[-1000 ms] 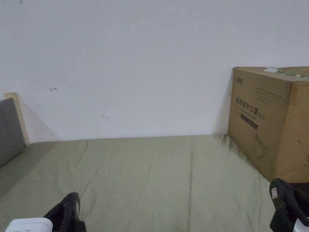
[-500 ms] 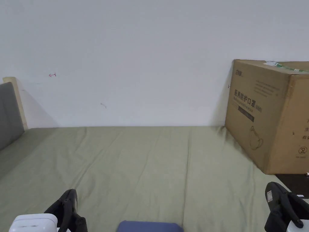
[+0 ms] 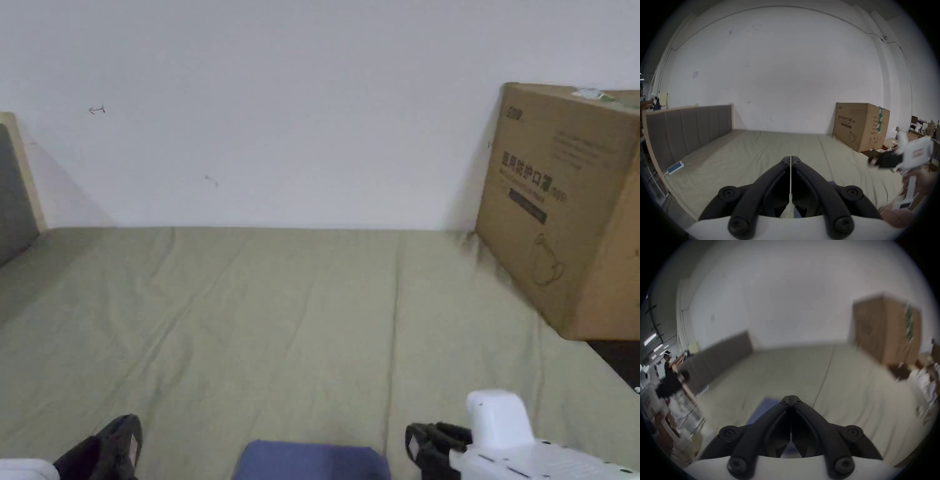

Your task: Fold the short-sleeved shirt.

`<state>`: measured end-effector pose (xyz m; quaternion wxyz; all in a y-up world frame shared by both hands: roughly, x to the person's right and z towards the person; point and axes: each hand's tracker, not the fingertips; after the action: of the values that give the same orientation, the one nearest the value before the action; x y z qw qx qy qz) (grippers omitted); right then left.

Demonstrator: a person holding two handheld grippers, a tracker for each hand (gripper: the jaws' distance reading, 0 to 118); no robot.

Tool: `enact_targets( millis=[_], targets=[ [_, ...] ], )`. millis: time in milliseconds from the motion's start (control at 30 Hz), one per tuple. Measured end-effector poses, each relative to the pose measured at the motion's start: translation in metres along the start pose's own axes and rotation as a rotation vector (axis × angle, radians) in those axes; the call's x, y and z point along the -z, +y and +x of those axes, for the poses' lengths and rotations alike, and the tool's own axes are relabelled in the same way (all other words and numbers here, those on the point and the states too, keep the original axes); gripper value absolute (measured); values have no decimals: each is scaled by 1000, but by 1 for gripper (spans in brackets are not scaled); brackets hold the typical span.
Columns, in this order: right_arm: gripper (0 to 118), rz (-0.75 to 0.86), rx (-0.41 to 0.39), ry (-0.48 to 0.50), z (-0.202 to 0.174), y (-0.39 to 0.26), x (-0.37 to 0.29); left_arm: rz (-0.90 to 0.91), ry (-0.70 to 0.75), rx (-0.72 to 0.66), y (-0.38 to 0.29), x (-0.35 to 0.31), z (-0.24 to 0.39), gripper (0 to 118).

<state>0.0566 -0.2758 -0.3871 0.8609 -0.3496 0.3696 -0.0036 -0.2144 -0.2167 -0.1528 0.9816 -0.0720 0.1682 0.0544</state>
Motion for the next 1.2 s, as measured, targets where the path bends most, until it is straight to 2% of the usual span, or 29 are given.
enact_targets(
  millis=[33, 100, 167, 267, 300, 333, 433, 500, 567, 633, 667, 733, 767, 800, 900, 933, 967, 1000, 1033, 1067, 1133, 1200],
  targets=[
    [0, -26, 31, 20, 6, -11, 24, -26, 4, -8, -6, 6, -4, 1],
    [0, -129, 67, -3, 13, -26, 62, -97, -14, -43, -14, 20, -16, 1],
    [0, -209, 109, -17, 25, -37, 91, -200, -84, -113, -18, 40, -31, 2],
    [0, -335, 69, -169, 39, -54, 120, -416, -267, -315, -33, 92, -66, 5],
    [0, -339, 83, -135, 45, -59, 123, -495, -335, -400, -42, 112, -78, 15],
    [0, -288, 112, -77, 51, -62, 122, -572, -388, -470, -54, 133, -89, 36],
    [0, -293, 118, -89, 52, -59, 121, -709, -521, -654, -99, 183, -109, 118],
    [0, -288, 119, -90, 44, -58, 113, -740, -583, -721, -128, 211, -113, 115],
    [0, -280, 117, -91, 45, -60, 112, -802, -610, -760, -157, 239, -109, 118],
    [0, -273, 118, -89, 44, -61, 111, -921, -696, -889, -188, 262, -102, 118],
    [0, -272, 121, -88, 44, -61, 111, -939, -772, -968, -198, 270, -99, 118],
    [0, -272, 132, -83, 46, -61, 111, -863, -978, -1085, -204, 287, -106, 118],
    [0, -274, 140, -80, 46, -61, 112, -915, -1033, -1157, -214, 296, -96, 118],
    [0, -276, 147, -78, 47, -61, 112, -974, -1012, -1174, -223, 301, -87, 117],
    [0, -277, 170, -71, 48, -60, 111, -924, -1058, -1132, -227, 307, -76, 105],
    [0, -276, 174, -67, 49, -61, 111, -929, -1031, -1090, -230, 308, -74, 99],
    [0, -273, 179, -64, 49, -62, 110, -945, -950, -998, -228, 306, -72, 69],
    [0, -270, 185, -60, 51, -61, 110, -994, -785, -808, -230, 305, -66, 24],
    [0, -265, 193, -54, 51, -61, 109, -1006, -742, -770, -236, 300, -69, 20],
    [0, -266, 199, -56, 51, -62, 110, -947, -849, -890, -222, 296, -68, 20],
    [0, -267, 207, -46, 54, -59, 108, -986, -765, -807, -198, 291, -63, 20],
    [0, -210, 228, 16, 58, -57, 98, -924, -748, -741, -172, 275, -68, 20]
  ],
)
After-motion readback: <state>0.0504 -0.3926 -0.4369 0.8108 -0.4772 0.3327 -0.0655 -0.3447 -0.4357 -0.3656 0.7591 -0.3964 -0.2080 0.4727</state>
